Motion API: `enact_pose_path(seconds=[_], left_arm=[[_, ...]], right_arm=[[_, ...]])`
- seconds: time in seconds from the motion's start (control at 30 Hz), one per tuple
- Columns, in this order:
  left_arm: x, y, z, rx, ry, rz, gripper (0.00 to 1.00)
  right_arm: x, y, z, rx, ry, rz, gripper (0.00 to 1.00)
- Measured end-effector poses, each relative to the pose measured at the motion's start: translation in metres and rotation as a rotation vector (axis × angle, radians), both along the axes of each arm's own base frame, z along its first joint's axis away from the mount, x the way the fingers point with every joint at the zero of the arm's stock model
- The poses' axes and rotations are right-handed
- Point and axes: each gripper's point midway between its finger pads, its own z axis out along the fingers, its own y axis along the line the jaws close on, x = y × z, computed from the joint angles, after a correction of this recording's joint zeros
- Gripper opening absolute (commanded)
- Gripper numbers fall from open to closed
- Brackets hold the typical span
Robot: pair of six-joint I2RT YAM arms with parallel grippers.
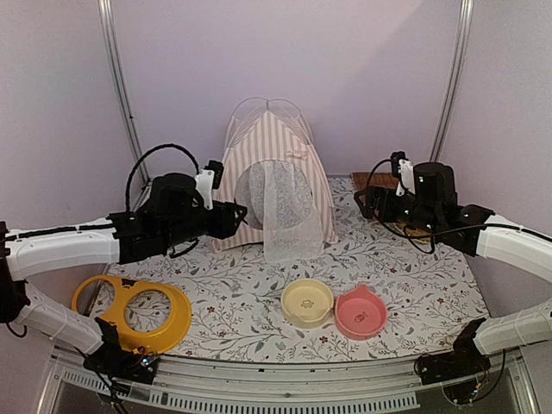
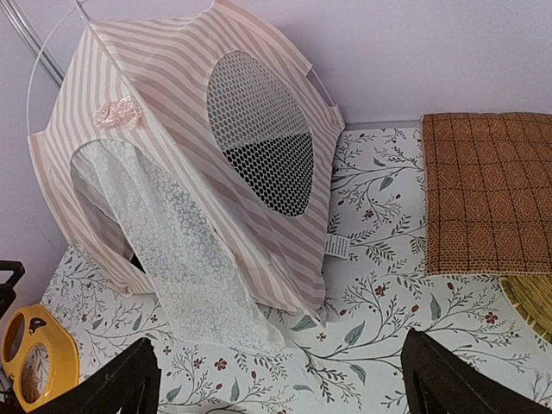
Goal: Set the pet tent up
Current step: Adjust the tent at the center of the board.
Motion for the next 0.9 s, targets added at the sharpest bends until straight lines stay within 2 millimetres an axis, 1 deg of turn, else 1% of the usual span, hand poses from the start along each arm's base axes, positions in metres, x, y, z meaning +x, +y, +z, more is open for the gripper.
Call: enact_pose_path(seconds=[0.07, 0.17, 0.27, 0.33, 0.43, 0.57, 0.63, 0.73, 0.83, 0.9], left_arm=[[-0.003, -0.009, -0.015, 0.003, 0.028, -0.029, 0.55], [0.003, -0.021, -0.035, 0.01, 0.058, -0.049, 0.55], [0.011, -0.025, -0.053, 0.017, 0.087, -0.056, 0.55], [0.021, -0.021, -0.062, 0.014, 0.104, -0.044, 0.55], [0.043, -0.001, -0.071, 0.001, 0.122, 0.005, 0.55], [0.073, 0.037, -0.078, 0.0, 0.128, 0.094, 0.54], [0.084, 0.055, -0.082, -0.002, 0.133, 0.131, 0.54], [0.093, 0.077, -0.087, -0.003, 0.141, 0.182, 0.55], [0.098, 0.092, -0.089, 0.003, 0.144, 0.222, 0.55], [0.099, 0.099, -0.087, 0.007, 0.138, 0.241, 0.56]], right_arm=[[-0.001, -0.002, -0.005, -0.012, 0.019, -0.004, 0.99], [-0.002, -0.001, -0.008, -0.012, 0.033, -0.002, 0.99], [-0.002, 0.001, -0.012, -0.006, 0.048, 0.0, 0.99], [-0.001, 0.002, -0.017, -0.009, 0.061, 0.001, 0.99], [0.001, 0.004, -0.027, -0.021, 0.083, 0.0, 0.99], [0.003, 0.008, -0.036, -0.025, 0.106, 0.012, 1.0], [0.002, 0.011, -0.037, -0.016, 0.114, 0.022, 1.0], [0.001, 0.014, -0.036, -0.003, 0.115, 0.039, 0.99], [0.0, 0.015, -0.037, -0.007, 0.116, 0.05, 0.99], [0.001, 0.017, -0.04, -0.021, 0.118, 0.061, 0.99]])
